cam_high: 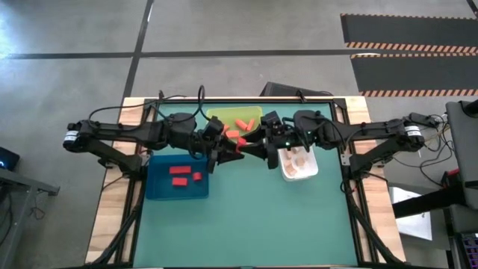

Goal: Sort & place blocks by color
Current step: Put the red block into the dark blue bin

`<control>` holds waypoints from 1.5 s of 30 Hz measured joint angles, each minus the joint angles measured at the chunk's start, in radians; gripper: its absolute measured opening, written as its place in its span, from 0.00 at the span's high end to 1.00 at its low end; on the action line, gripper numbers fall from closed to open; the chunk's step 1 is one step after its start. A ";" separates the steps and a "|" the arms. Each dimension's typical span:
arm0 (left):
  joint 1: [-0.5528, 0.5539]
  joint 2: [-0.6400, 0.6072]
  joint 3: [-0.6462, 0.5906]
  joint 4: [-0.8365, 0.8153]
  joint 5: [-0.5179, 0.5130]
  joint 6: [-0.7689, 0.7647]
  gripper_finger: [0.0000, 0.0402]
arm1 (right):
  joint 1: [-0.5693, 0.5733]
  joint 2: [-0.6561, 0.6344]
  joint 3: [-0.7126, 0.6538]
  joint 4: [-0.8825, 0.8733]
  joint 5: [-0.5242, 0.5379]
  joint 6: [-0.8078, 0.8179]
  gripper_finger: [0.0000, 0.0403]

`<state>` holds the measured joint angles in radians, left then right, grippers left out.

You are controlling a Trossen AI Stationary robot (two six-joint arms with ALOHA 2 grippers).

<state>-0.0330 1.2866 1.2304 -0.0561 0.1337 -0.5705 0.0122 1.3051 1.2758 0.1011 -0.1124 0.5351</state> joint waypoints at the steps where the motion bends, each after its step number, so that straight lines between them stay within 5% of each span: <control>1: 0.000 0.000 0.000 -0.009 0.000 0.000 0.71 | 0.000 0.000 0.000 -0.003 0.000 0.000 0.48; 9: 0.002 -0.049 0.000 -0.253 0.003 -0.026 0.71 | -0.024 -0.033 0.040 -0.150 0.008 0.003 0.42; 23: 0.003 -0.044 -0.042 -1.211 -0.015 -0.229 0.69 | -0.044 -0.042 0.143 -0.366 0.063 -0.057 0.42; 37: 0.002 -0.051 -0.473 -1.228 0.071 -0.589 0.69 | -0.044 -0.042 0.143 -0.384 0.063 -0.064 0.43; 45: 0.003 -0.045 -0.527 -1.196 0.053 -0.629 0.69 | -0.044 -0.042 0.142 -0.382 0.063 -0.064 0.43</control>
<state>-0.0303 1.2416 0.7030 -1.2518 0.1866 -1.1992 -0.0315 1.2633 1.4181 -0.2806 -0.0494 0.4709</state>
